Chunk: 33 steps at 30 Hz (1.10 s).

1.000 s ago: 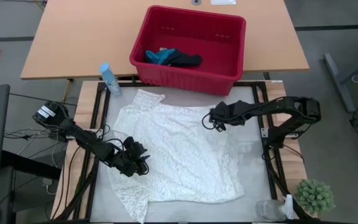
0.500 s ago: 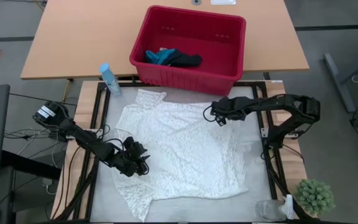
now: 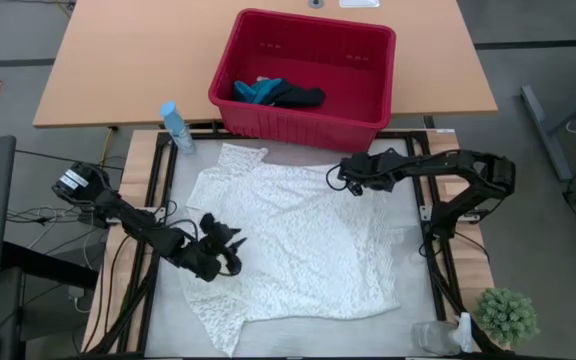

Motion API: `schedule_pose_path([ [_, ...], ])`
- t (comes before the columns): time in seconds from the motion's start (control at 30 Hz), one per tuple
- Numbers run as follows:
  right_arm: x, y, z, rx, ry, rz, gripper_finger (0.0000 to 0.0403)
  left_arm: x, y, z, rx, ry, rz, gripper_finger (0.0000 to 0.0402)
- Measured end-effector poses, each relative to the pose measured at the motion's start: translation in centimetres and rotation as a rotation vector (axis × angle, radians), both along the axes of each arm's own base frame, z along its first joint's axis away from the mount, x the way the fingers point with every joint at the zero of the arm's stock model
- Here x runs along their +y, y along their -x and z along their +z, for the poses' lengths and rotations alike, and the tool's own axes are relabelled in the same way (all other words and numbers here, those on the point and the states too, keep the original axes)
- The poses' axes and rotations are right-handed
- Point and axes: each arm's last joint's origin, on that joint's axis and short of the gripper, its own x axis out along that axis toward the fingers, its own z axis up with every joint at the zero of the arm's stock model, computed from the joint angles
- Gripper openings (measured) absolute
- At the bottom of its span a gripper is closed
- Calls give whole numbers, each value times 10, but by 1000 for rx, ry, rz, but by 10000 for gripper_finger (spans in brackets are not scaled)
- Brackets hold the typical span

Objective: Fold Laundry from Bin
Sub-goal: Fold the white shirt

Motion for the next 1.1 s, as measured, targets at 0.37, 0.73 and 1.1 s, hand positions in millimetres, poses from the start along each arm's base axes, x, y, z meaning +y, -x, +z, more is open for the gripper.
schedule_pose_path([
  [0.37, 0, -4, 0, -16, -61, 75, 193, 100, -19, 53, 29, 92, 169, 139],
  [0.73, 1, -3, 3, -7, -71, 110, 193, 198, 16, 47, 158, 163, 451, 139],
  [1.1, 0, -3, 3, 16, -100, 172, 193, 219, 33, 42, 342, 98, 346, 139],
])
